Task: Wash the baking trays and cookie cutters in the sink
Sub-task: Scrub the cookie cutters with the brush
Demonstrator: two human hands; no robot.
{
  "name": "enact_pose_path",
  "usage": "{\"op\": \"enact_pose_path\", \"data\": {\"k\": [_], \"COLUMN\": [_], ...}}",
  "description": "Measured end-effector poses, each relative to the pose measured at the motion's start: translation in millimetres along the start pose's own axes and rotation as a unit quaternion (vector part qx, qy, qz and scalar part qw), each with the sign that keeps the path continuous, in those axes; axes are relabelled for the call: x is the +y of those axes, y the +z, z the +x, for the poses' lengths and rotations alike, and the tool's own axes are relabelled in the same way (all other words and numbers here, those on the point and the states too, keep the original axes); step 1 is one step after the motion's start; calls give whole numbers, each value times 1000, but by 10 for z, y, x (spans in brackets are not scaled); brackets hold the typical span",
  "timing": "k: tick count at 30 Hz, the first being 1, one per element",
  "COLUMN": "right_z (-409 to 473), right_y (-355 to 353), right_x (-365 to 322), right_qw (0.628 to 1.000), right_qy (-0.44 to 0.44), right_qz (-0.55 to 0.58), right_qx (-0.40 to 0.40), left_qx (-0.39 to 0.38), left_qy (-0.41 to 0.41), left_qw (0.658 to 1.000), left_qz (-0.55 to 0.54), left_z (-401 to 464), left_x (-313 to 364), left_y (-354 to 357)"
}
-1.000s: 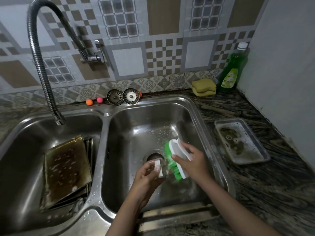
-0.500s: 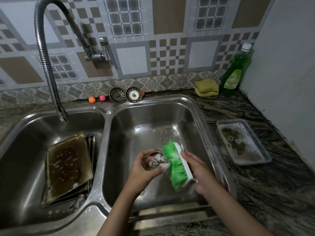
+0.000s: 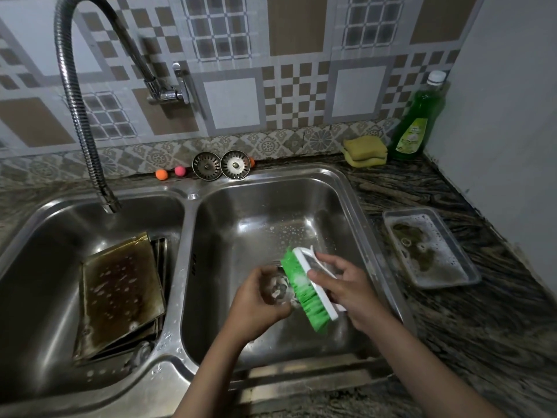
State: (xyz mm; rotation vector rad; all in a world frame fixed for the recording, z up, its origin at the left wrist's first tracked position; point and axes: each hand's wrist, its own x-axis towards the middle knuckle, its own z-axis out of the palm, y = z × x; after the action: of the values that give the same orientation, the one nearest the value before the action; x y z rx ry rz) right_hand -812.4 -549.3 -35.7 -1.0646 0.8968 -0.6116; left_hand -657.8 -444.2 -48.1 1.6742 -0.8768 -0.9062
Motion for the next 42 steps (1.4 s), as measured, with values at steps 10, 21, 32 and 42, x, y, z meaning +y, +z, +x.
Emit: {"op": "enact_pose_path", "data": {"k": [10, 21, 32, 42], "right_z": [-39, 87, 102, 319], "right_y": [116, 37, 24, -60], "right_x": [105, 189, 275, 326], "right_qw": [998, 995, 994, 961], "right_qy": [6, -76, -77, -134], "right_qz": [68, -45, -58, -235], "right_qx": [14, -49, -47, 53], "left_qx": [44, -52, -66, 36], "left_qy": [-20, -165, -228, -147], "left_qw": [971, 889, 886, 957], "left_qz": [-233, -424, -400, -246], "left_z": [-127, -93, -43, -264], "left_x": [-39, -182, -72, 27], "left_y": [59, 169, 264, -426]}}
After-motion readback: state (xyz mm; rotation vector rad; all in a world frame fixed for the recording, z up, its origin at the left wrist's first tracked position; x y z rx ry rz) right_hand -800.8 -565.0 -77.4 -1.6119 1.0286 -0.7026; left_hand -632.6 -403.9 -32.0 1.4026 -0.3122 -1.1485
